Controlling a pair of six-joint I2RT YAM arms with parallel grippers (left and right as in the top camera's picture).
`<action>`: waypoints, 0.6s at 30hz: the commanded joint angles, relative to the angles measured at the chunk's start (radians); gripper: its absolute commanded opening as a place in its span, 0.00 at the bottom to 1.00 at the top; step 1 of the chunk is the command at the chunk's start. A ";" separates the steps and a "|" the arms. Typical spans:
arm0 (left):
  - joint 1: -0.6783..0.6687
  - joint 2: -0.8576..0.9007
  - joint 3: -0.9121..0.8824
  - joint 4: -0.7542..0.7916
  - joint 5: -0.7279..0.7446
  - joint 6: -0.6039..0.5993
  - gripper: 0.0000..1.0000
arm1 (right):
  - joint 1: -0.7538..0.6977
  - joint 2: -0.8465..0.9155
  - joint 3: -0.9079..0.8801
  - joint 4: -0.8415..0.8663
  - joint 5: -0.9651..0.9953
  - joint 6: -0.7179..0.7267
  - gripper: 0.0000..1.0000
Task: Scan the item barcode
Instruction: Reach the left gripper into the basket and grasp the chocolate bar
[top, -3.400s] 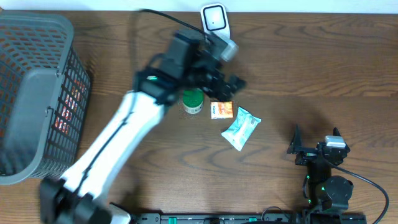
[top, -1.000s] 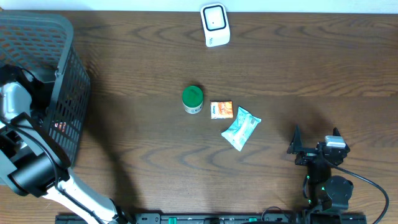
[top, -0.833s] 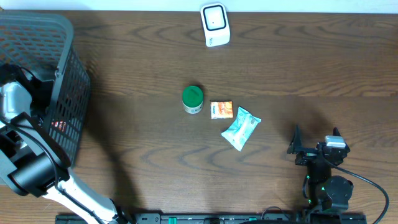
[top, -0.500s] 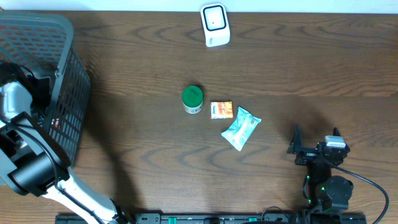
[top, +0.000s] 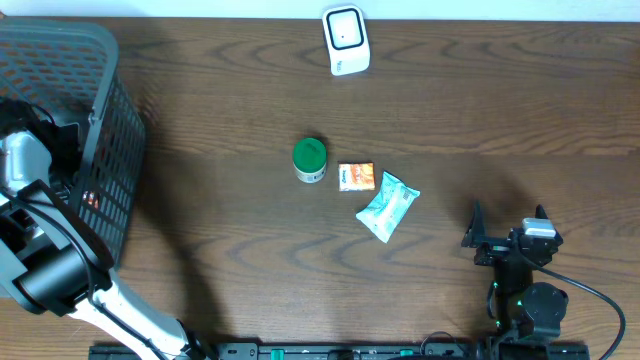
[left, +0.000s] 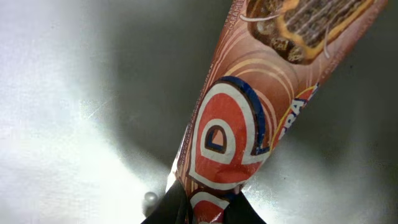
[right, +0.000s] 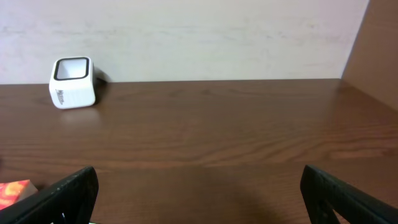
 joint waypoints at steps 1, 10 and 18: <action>-0.001 -0.024 0.000 -0.002 -0.016 -0.035 0.07 | 0.004 -0.006 -0.001 -0.004 0.002 0.003 0.99; -0.001 -0.206 0.001 0.021 -0.016 -0.221 0.07 | 0.004 -0.006 -0.001 -0.004 0.002 0.003 0.99; -0.001 -0.384 0.001 0.021 0.063 -0.412 0.07 | 0.004 -0.006 -0.001 -0.004 0.002 0.003 0.99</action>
